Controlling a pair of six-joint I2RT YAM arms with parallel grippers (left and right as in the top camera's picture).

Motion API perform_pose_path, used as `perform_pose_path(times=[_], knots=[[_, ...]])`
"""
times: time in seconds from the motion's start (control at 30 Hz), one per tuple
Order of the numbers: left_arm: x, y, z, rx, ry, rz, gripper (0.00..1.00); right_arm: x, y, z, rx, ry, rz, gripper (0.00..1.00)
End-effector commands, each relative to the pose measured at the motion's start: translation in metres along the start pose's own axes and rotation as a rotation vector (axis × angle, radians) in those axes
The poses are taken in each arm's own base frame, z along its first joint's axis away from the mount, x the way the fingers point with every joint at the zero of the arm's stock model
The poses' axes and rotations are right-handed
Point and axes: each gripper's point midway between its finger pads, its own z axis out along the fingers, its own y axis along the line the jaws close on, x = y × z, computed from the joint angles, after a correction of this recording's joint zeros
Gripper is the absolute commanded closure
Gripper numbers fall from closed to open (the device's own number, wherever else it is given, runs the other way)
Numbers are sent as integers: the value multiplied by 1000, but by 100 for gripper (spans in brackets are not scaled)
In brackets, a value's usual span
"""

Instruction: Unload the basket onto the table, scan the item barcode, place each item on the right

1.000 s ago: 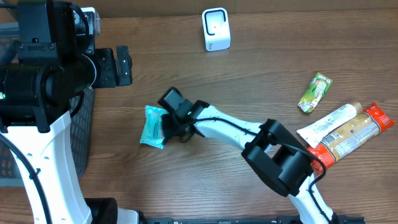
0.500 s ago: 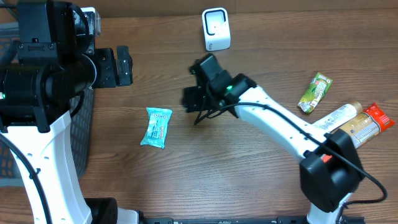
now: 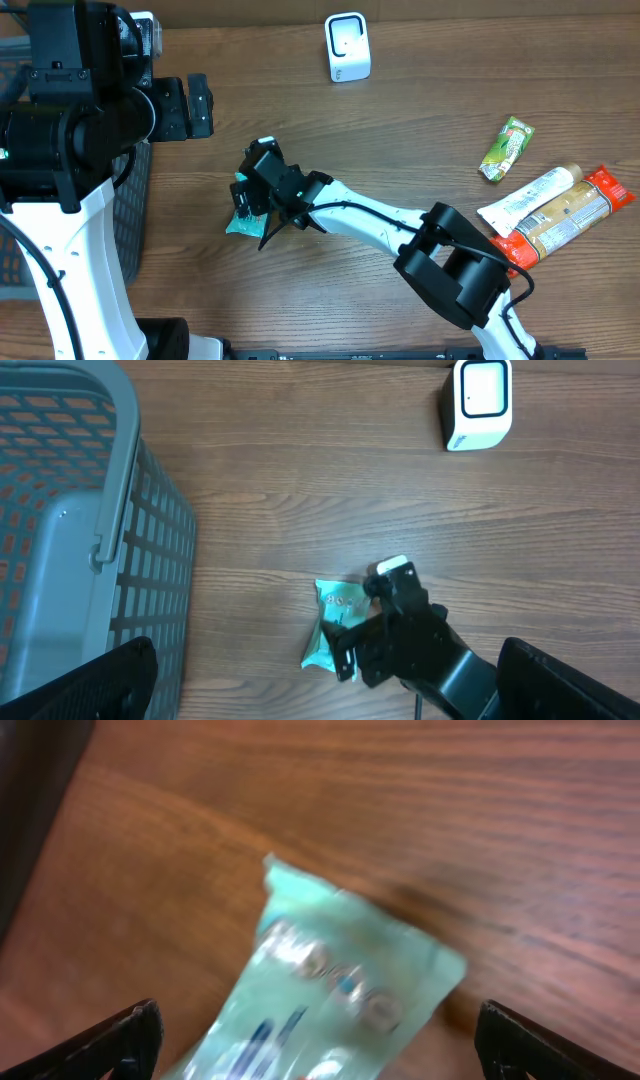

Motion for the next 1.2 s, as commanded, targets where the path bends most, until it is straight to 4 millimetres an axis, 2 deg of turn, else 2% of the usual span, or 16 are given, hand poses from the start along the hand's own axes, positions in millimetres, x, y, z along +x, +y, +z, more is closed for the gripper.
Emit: perform_pose_path(times=[0.0, 0.2, 0.4, 0.57, 0.67, 0.8, 0.87, 0.9, 1.0, 1.07, 1.1, 1.17], knots=[[-1, -1, -1, 9, -6, 19, 0, -4, -19, 11, 70, -34, 91, 0], [-1, -1, -1, 9, -6, 19, 0, 22, -28, 34, 94, 27, 83, 0], [-1, -1, -1, 9, -6, 19, 0, 26, -23, 37, 64, 47, 84, 0], [-1, -1, -1, 9, -6, 19, 1, 43, -19, 46, 51, 88, 71, 1], [-1, -1, -1, 9, -6, 19, 0, 55, -2, 51, 12, 98, 0, 11], [-1, -1, -1, 9, -6, 19, 1, 66, 16, 50, -13, 102, -121, 18], [-1, -1, -1, 9, -6, 19, 1, 70, 15, 50, 2, 109, -128, 27], [-1, -1, -1, 9, -6, 19, 0, 72, 14, 50, 8, 115, -129, 35], [-1, -1, -1, 9, -6, 19, 0, 76, 9, 49, 24, 136, -128, 68], [-1, -1, -1, 9, -6, 19, 0, 77, 6, 49, 33, 145, -114, 86], [-1, -1, -1, 9, -6, 19, 0, 78, 5, 49, 37, 150, -109, 92], [-1, -1, -1, 9, -6, 19, 1, 79, 2, 48, 37, 164, -101, 96]])
